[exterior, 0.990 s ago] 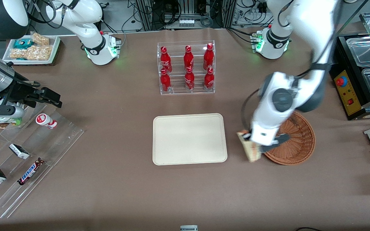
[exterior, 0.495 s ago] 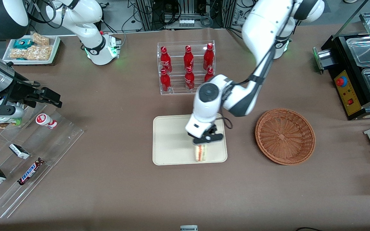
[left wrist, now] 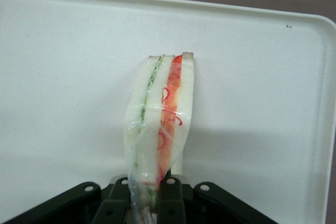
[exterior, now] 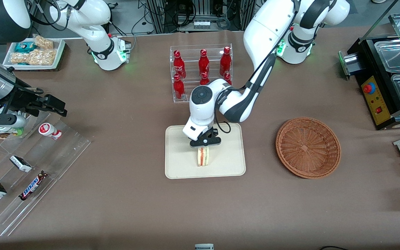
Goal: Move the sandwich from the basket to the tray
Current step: 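Lower the sandwich onto the tray and open the left gripper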
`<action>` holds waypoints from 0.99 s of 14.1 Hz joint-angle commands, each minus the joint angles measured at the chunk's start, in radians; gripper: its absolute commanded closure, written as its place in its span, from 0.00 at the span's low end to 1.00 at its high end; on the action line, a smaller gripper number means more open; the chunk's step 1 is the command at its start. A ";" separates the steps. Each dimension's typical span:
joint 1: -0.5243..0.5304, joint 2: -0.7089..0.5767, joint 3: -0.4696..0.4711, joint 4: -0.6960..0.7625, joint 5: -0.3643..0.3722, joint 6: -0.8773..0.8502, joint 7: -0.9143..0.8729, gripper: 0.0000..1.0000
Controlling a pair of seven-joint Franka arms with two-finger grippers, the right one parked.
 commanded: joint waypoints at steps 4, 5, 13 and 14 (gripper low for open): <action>-0.009 -0.047 0.019 0.028 0.026 0.009 -0.063 0.00; -0.006 -0.073 0.019 0.025 0.027 -0.010 -0.084 0.00; 0.136 -0.369 0.060 0.023 -0.037 -0.444 0.166 0.00; 0.196 -0.380 0.057 0.020 -0.039 -0.474 0.175 0.00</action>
